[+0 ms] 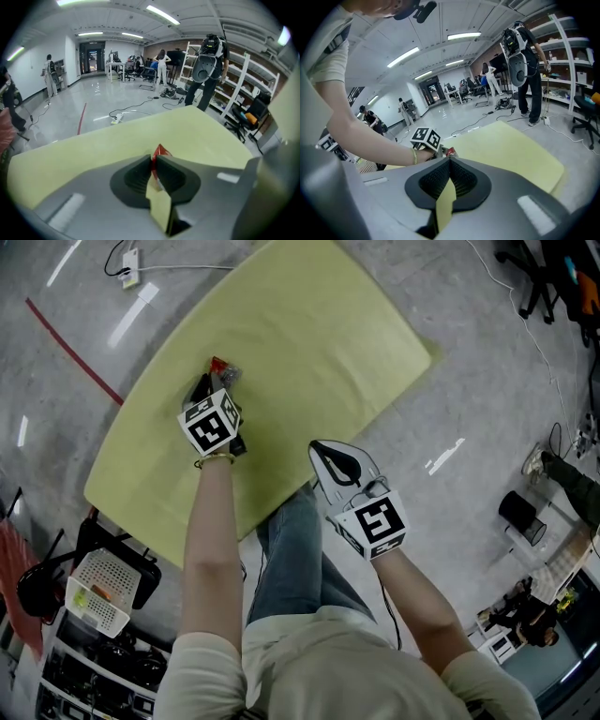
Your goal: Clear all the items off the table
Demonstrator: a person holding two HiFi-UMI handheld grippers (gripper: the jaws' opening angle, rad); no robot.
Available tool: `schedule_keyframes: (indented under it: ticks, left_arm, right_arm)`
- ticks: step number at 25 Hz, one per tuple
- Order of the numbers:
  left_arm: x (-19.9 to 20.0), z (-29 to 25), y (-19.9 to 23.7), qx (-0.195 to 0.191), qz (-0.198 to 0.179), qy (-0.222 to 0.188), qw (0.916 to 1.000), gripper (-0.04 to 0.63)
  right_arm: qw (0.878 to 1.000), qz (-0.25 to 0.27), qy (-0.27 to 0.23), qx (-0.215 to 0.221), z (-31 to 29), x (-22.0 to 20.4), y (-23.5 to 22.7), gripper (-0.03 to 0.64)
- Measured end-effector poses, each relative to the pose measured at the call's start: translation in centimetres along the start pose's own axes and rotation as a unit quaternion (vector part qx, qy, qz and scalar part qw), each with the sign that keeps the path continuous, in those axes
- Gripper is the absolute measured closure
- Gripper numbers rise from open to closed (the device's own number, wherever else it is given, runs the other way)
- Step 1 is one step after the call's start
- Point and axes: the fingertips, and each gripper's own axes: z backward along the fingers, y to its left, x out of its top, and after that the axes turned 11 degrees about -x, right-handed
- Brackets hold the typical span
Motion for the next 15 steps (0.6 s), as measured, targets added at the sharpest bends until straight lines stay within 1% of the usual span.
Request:
schedule_keyframes:
  ticks: [9, 15]
  left_arm:
    - [0.1, 4.7, -2.1, -0.028, -0.013, -0.023, 0.9993, 0.567]
    - [-0.4, 8.2, -3.1, -0.045, -0.006, -0.036, 0.9983, 0.571]
  right_arm:
    - [1.000, 0.008, -0.017, -0.013, 3.0, 0.8, 1.4, 0.623]
    - [0.999, 0.015, -0.026, -0.018, 5.5, 0.9, 3.4, 0.623]
